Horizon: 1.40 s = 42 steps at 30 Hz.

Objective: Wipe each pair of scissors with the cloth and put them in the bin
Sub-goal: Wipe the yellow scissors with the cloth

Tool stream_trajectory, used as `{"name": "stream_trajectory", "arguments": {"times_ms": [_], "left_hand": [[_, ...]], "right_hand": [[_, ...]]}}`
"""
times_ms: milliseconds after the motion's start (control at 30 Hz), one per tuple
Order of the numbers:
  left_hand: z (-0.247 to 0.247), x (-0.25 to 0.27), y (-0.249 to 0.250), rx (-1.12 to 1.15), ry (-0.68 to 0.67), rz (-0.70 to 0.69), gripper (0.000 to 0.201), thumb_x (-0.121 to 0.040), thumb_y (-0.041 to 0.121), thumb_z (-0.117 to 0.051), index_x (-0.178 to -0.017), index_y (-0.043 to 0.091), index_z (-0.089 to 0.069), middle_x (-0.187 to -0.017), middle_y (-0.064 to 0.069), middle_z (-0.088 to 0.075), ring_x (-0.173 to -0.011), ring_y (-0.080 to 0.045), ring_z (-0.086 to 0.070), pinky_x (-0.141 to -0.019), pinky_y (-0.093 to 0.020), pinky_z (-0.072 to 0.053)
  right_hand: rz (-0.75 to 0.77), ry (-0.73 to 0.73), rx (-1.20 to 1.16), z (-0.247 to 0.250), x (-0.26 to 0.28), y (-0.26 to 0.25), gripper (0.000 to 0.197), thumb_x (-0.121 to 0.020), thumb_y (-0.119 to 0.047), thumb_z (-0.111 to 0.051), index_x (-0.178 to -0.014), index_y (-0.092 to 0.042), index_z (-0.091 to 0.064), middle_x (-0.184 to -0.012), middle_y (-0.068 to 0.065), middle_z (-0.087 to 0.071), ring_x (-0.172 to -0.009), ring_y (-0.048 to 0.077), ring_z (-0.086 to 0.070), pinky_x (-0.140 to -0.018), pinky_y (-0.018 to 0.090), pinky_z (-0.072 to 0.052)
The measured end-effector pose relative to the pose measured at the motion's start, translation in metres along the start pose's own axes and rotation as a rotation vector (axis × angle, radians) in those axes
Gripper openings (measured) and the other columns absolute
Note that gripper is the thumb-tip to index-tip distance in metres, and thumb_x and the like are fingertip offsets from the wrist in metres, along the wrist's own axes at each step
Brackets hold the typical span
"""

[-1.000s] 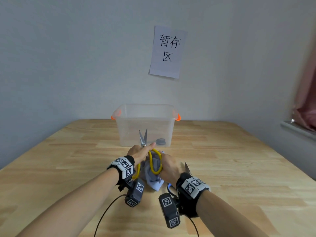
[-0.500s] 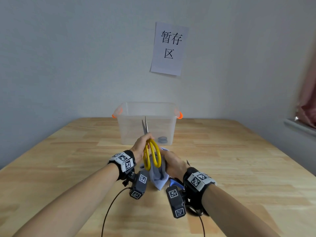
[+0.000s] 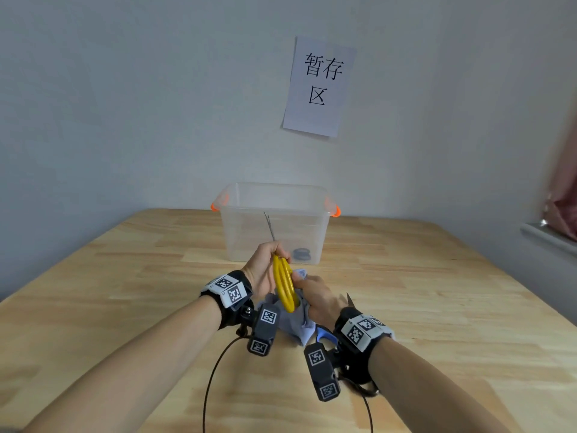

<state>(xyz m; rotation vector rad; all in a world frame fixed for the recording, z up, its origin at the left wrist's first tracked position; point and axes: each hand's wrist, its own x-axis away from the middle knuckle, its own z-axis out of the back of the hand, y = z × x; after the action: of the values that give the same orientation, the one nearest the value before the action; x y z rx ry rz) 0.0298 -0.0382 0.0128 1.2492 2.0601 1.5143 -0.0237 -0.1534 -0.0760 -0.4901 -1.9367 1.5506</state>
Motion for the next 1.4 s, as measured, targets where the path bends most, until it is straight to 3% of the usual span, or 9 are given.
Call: {"name": "stream_trajectory", "arguments": {"times_ms": [133, 233, 333, 567, 733, 933, 1033, 1233, 1400], "left_hand": [[0.020, -0.007, -0.001, -0.164, 0.050, 0.136, 0.013, -0.089, 0.011, -0.056, -0.079, 0.005, -0.062, -0.078, -0.013, -0.059, -0.066, -0.023, -0.060, -0.060, -0.033, -0.057], [0.028, -0.005, 0.004, -0.399, 0.054, 0.101, 0.010, -0.095, 0.004, -0.059, -0.092, 0.000, -0.067, -0.082, -0.016, -0.071, -0.071, -0.025, -0.070, -0.067, -0.034, -0.061], [0.035, -0.007, 0.002, -0.632, 0.169, -0.043, 0.006, -0.089, 0.004, -0.070, -0.092, -0.002, -0.069, -0.082, -0.016, -0.073, -0.072, -0.027, -0.069, -0.066, -0.034, -0.058], [0.036, -0.010, -0.017, -0.813, 0.349, -0.174, 0.037, -0.084, 0.039, -0.078, -0.071, 0.015, -0.054, -0.068, 0.000, -0.057, -0.068, -0.017, -0.057, -0.062, -0.028, -0.043], [0.038, -0.008, -0.024, -0.960, 0.459, -0.246, 0.046, -0.081, 0.050, -0.076, -0.070, 0.020, -0.043, -0.063, 0.003, -0.048, -0.058, -0.017, -0.047, -0.055, -0.029, -0.034], [0.039, -0.002, -0.022, -1.075, 0.303, -0.310, 0.055, -0.082, 0.049, -0.076, -0.060, 0.022, -0.033, -0.054, 0.006, -0.035, -0.054, -0.016, -0.037, -0.055, -0.030, -0.025], [0.039, -0.002, -0.022, -1.157, 0.289, -0.297, 0.056, -0.079, 0.054, -0.076, -0.057, 0.024, -0.035, -0.051, 0.008, -0.037, -0.053, -0.014, -0.038, -0.055, -0.030, -0.025], [0.040, 0.001, -0.021, -1.290, 0.303, -0.277, 0.060, -0.067, 0.068, -0.078, -0.055, 0.023, -0.041, -0.052, 0.009, -0.046, -0.054, -0.013, -0.045, -0.054, -0.030, -0.028], [0.040, 0.002, -0.017, -1.340, 0.282, -0.257, 0.062, -0.060, 0.078, -0.075, -0.057, 0.024, -0.044, -0.055, 0.007, -0.050, -0.056, -0.014, -0.048, -0.055, -0.030, -0.032]], "right_hand": [[0.050, 0.113, -0.019, 0.005, 0.000, 0.005, 0.025, -0.101, -0.021, -0.056, -0.090, 0.000, -0.065, -0.091, 0.022, -0.064, -0.083, 0.031, -0.061, -0.080, 0.044, -0.053], [0.069, 0.113, -0.045, 0.011, 0.003, 0.003, 0.027, -0.103, -0.019, -0.052, -0.088, 0.000, -0.063, -0.084, 0.020, -0.063, -0.075, 0.029, -0.061, -0.070, 0.038, -0.051], [0.099, 0.077, -0.013, 0.010, 0.008, -0.003, 0.031, -0.103, -0.018, -0.052, -0.082, 0.001, -0.063, -0.064, 0.011, -0.066, -0.056, 0.018, -0.064, -0.052, 0.026, -0.052], [0.116, 0.106, 0.060, 0.006, -0.006, 0.004, 0.027, -0.095, -0.029, -0.064, -0.098, -0.004, -0.070, -0.093, 0.020, -0.074, -0.090, 0.037, -0.071, -0.085, 0.055, -0.058], [0.053, 0.051, -0.034, 0.008, 0.005, -0.006, 0.034, -0.094, -0.025, -0.066, -0.111, 0.004, -0.067, -0.106, 0.027, -0.070, -0.100, 0.040, -0.069, -0.092, 0.057, -0.055], [-0.029, -0.012, -0.080, 0.020, 0.022, -0.040, 0.045, -0.099, -0.035, -0.060, -0.103, 0.009, -0.063, -0.094, 0.026, -0.067, -0.077, 0.033, -0.066, -0.065, 0.036, -0.057], [-0.005, 0.073, 0.002, 0.022, 0.023, -0.045, 0.020, -0.096, -0.013, -0.063, -0.092, 0.007, -0.063, -0.087, 0.020, -0.065, -0.071, 0.027, -0.063, -0.063, 0.034, -0.053], [0.099, 0.322, 0.120, 0.028, 0.015, -0.058, 0.027, -0.099, -0.020, -0.057, -0.077, -0.004, -0.055, -0.068, 0.006, -0.049, -0.058, 0.017, -0.044, -0.052, 0.026, -0.034], [0.233, 0.217, 0.180, 0.021, 0.018, -0.069, 0.026, -0.100, -0.022, -0.056, -0.080, -0.006, -0.053, -0.066, 0.005, -0.048, -0.060, 0.017, -0.047, -0.053, 0.026, -0.038]]}}
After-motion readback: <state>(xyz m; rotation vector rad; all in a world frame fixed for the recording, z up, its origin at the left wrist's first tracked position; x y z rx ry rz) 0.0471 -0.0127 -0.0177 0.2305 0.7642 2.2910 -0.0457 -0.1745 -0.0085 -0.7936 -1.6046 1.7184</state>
